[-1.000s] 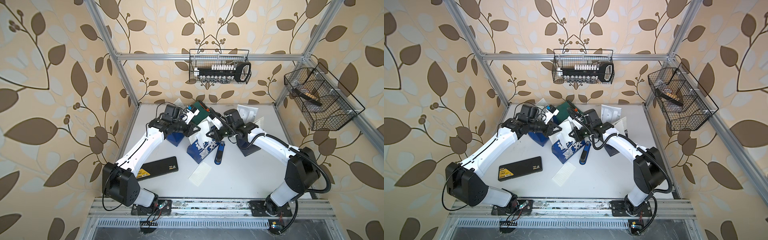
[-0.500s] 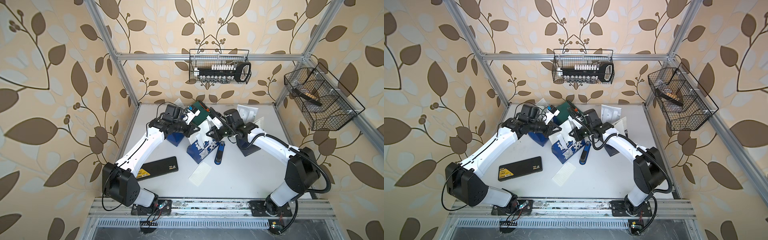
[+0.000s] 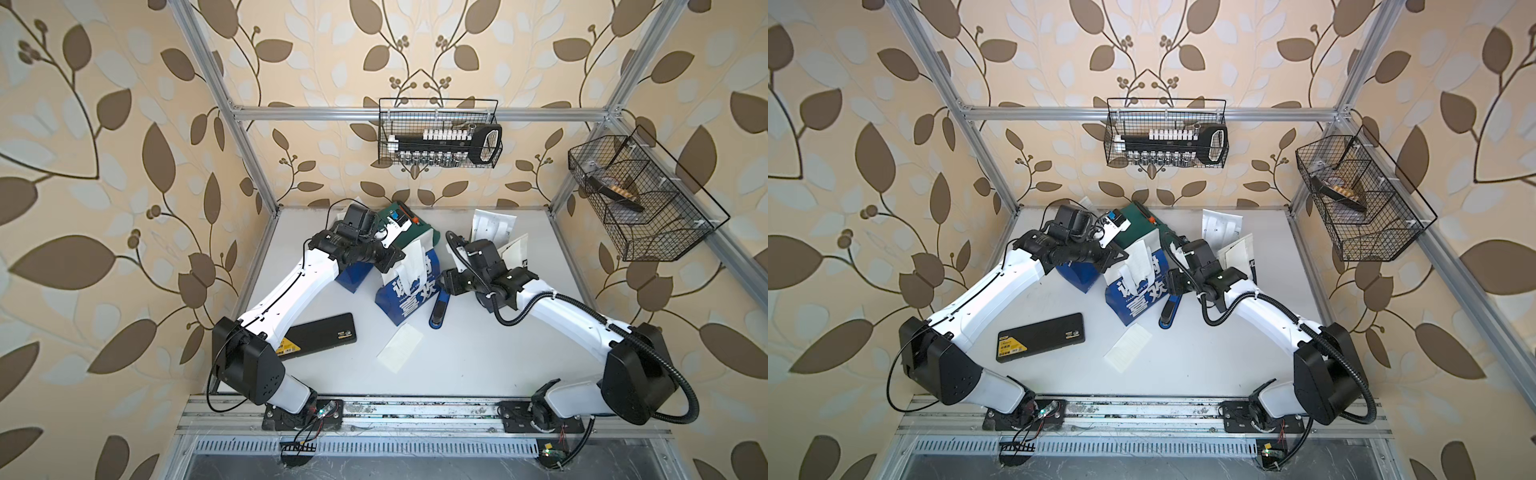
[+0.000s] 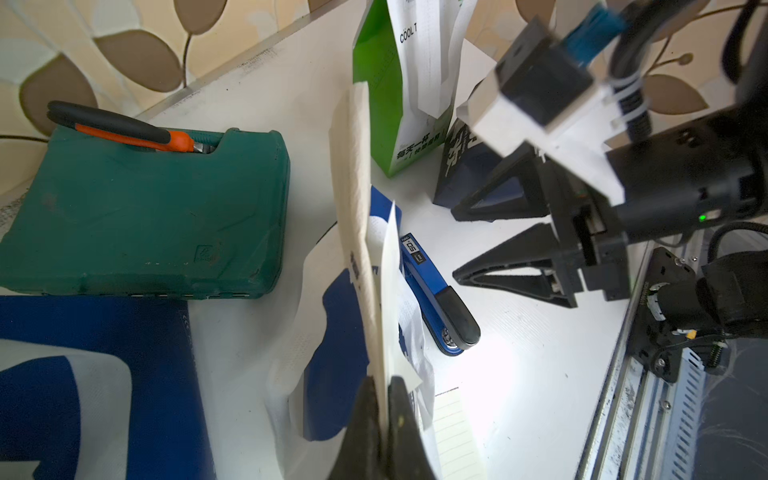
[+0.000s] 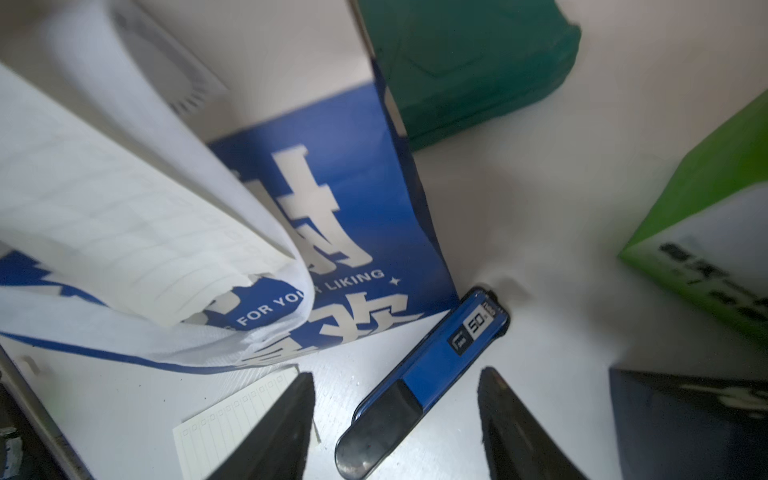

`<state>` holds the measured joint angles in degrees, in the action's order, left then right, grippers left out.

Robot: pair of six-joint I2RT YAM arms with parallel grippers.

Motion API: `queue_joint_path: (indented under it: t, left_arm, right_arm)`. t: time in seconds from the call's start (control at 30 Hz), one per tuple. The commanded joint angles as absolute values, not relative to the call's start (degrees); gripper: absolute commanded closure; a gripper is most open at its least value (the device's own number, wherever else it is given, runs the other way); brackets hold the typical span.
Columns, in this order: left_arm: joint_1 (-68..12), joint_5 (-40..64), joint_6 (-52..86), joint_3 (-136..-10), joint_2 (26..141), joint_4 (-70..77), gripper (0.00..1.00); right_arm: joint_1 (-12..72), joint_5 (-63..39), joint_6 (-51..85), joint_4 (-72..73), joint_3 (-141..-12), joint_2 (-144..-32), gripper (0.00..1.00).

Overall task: Staple the receipts to the bags
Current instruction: Hold the receipt from the takeout bag, then pick up the stapler from the center of the board.

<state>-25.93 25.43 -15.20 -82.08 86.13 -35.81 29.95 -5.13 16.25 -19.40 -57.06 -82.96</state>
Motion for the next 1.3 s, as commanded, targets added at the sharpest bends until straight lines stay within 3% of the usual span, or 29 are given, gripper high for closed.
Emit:
queue_joint_path:
  t: [0.0, 0.17, 0.53, 0.7, 0.97, 1.13, 1.27]
  left_arm:
    - [-26.6, 23.4, -16.6, -82.8, 87.5, -38.7, 1.0]
    - [-26.6, 23.2, -16.7, -82.5, 87.1, -38.6, 1.0]
    - [-26.7, 23.4, -16.6, -81.5, 87.4, -37.8, 1.0]
    - [-26.7, 23.9, -16.3, -81.7, 87.4, -37.7, 1.0]
    - [-26.7, 24.2, -16.1, -82.0, 86.8, -37.9, 1.0]
    - [-26.7, 24.3, -16.1, -81.7, 86.8, -37.8, 1.0]
    - [-26.7, 24.7, -16.2, -81.7, 86.8, -37.9, 1.0]
  right_arm:
    - [30.8, -7.2, 19.1, -22.1, -55.4, -86.9, 0.32]
    - [31.5, -5.1, 20.8, -25.0, -57.6, -92.0, 0.27]
    - [32.5, 2.2, 20.7, -31.5, -60.1, -98.3, 0.28]
    - [31.9, 0.9, 21.1, -33.1, -61.1, -101.0, 0.37]
    - [29.9, -0.4, 22.0, -33.3, -61.2, -102.7, 0.63]
    - [27.7, -2.4, 21.8, -32.2, -60.1, -99.4, 0.89]
    - [27.1, -0.3, 20.6, -30.6, -60.1, -90.6, 0.96]
